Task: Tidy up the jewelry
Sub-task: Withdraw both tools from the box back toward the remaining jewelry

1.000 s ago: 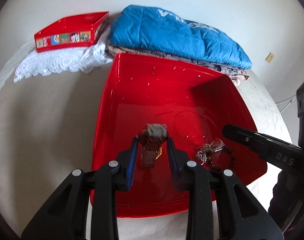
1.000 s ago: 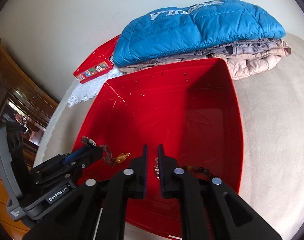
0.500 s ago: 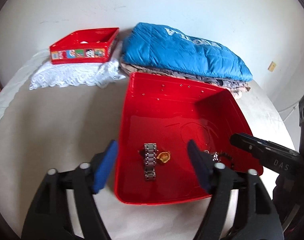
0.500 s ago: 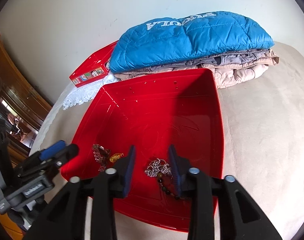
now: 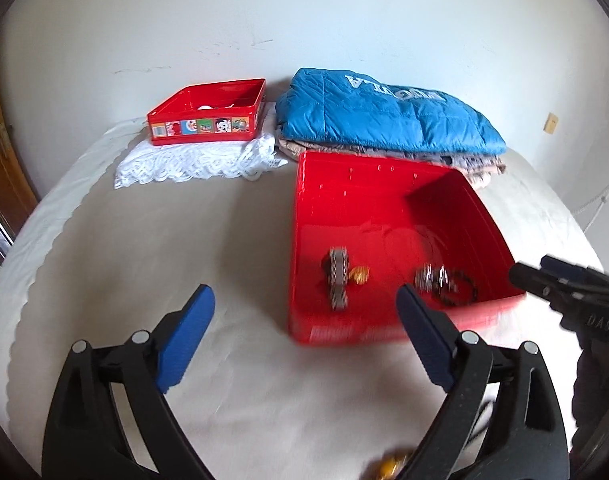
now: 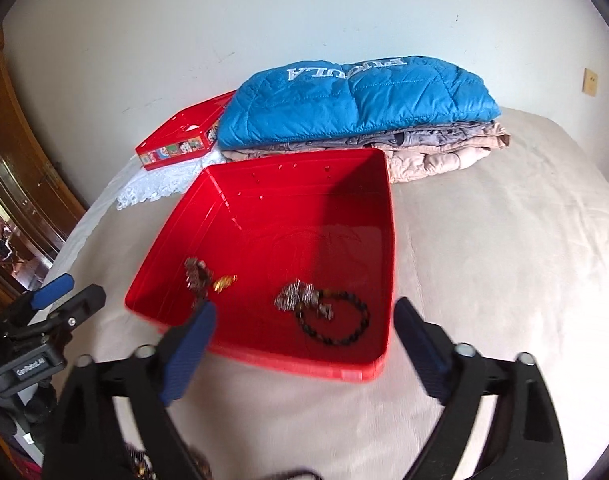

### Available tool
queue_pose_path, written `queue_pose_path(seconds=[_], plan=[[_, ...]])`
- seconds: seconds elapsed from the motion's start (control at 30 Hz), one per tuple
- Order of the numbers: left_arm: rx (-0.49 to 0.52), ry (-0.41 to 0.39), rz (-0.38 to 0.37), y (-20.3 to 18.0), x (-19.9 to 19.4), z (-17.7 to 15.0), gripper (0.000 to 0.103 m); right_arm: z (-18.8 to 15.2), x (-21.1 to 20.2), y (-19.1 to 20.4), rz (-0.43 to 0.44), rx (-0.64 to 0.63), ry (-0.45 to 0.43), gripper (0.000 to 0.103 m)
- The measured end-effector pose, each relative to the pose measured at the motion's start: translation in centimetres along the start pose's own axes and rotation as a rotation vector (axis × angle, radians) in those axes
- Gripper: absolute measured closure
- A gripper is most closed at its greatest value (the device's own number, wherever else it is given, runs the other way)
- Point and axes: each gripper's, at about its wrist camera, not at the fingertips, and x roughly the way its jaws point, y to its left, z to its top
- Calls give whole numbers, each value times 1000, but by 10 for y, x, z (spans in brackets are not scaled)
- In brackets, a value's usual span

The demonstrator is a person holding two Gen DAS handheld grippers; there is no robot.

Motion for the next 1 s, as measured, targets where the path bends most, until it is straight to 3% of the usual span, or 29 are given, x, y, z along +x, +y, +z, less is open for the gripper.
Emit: queue_pose_path(seconds=[0.13,0.43,0.6,0.9,1.0], plan=[[31,36,-8,6,-21,-29,10,-24,-16,4,43,-7,42,4],[-32,171,-35,38,-47,-96,10,-94,-40,11,100,-23,190,4],[-35,227,-35,43,-52,-124,10,-121,-54,12,109,-30,219,5],[-51,257,-51,47,-66,-157,10,-158,-70,10,100,-26,285,29],[-61,249,-48,49,-72,-160,10,-175,-72,9,74,-37,327,29]])
